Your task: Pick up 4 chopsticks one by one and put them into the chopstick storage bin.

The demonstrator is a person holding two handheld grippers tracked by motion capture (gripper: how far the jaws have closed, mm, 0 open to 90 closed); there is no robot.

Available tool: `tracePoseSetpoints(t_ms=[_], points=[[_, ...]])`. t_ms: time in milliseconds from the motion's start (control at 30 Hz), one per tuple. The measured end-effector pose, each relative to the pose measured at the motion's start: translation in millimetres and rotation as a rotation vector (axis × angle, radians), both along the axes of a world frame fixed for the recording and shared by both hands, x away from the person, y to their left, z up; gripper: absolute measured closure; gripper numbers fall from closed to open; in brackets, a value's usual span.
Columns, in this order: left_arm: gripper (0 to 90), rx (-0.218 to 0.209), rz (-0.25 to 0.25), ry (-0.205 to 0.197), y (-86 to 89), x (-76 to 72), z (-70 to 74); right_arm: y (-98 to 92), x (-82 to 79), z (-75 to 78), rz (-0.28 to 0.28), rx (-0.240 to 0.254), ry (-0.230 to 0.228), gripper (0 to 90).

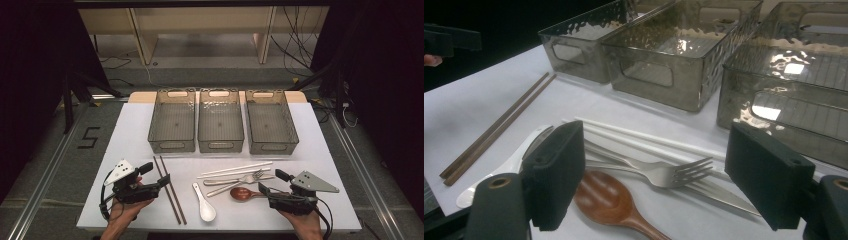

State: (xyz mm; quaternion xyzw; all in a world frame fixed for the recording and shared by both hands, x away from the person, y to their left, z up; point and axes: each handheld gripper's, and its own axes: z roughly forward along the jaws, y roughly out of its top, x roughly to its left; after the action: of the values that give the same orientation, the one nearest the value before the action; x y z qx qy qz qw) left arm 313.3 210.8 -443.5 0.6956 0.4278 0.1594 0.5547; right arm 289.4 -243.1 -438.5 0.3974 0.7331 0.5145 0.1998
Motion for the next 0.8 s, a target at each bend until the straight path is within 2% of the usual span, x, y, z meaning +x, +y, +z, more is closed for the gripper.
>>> tracePoseSetpoints(t_ms=[233,400,500,800], points=[[16.7,0.002,0.000,0.003,-0.1,0.5,-0.3,4.3,5.4,5.8,0.044,-0.036,0.011,25.9],[16.6,0.002,-0.001,0.002,-0.4,1.2,-0.7,6.7,13.8,15.4,0.081,-0.106,0.015,26.8],[16.6,0.001,-0.001,0.003,-0.8,1.4,-0.7,9.7,22.1,26.8,0.115,-0.151,0.013,26.8],[16.6,0.002,-0.001,0.002,0.3,1.5,-0.4,27.9,49.3,53.8,0.206,-0.281,0.028,28.9]])
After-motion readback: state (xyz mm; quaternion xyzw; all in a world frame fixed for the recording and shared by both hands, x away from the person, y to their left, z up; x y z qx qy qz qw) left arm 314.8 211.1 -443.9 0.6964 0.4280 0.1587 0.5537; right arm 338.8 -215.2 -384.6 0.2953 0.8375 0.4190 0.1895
